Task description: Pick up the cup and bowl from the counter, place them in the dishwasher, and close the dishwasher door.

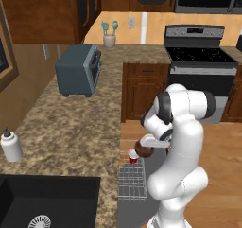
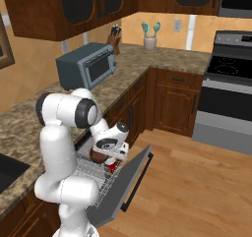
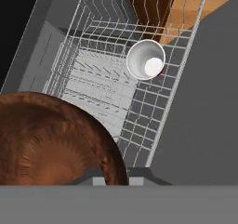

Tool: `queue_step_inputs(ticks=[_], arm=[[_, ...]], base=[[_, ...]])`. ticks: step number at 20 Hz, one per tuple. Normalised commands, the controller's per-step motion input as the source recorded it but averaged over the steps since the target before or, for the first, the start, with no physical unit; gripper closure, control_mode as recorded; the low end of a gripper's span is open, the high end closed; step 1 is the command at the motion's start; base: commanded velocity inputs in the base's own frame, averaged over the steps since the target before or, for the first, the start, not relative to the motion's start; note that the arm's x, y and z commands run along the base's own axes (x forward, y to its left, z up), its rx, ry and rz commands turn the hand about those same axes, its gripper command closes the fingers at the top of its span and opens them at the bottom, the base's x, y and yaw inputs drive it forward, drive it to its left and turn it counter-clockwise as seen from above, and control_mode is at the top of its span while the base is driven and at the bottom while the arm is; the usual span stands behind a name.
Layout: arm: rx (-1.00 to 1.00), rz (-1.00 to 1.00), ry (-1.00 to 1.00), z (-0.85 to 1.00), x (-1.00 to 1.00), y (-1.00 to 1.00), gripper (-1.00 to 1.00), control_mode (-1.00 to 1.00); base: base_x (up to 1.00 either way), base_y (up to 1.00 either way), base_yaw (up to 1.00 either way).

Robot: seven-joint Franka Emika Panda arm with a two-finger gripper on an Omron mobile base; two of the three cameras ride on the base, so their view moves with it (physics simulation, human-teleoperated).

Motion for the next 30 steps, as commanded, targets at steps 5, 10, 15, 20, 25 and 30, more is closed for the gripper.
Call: queue_step_inputs(ticks=[5,10,15,20,25,30], arm=[[0.07,0.00,0.00,-0.62,0.20,0.42,1.00,-1.00],[0.03,0.00,0.01,-0.44,0.13,0.35,1.00,-1.00],[0.00,0.00,0.02,-0.40,0.04,0.31,1.00,-1.00],[0.01,0.02,0.07,-0.48,0.02,0.28,1.00,-1.00],[0.01,0.03,0.07,-0.60,0.10,0.07,1.00,-1.00],[0.00,0.01,0.05,-0.65,0.09,0.00,1.00,-1.00]], base=[[0.00,0.00,0.00],[0.00,0.00,0.00],[0.00,0.00,0.00],[0.00,0.00,0.00],[0.00,0.00,0.00],[0.00,0.00,0.00]])
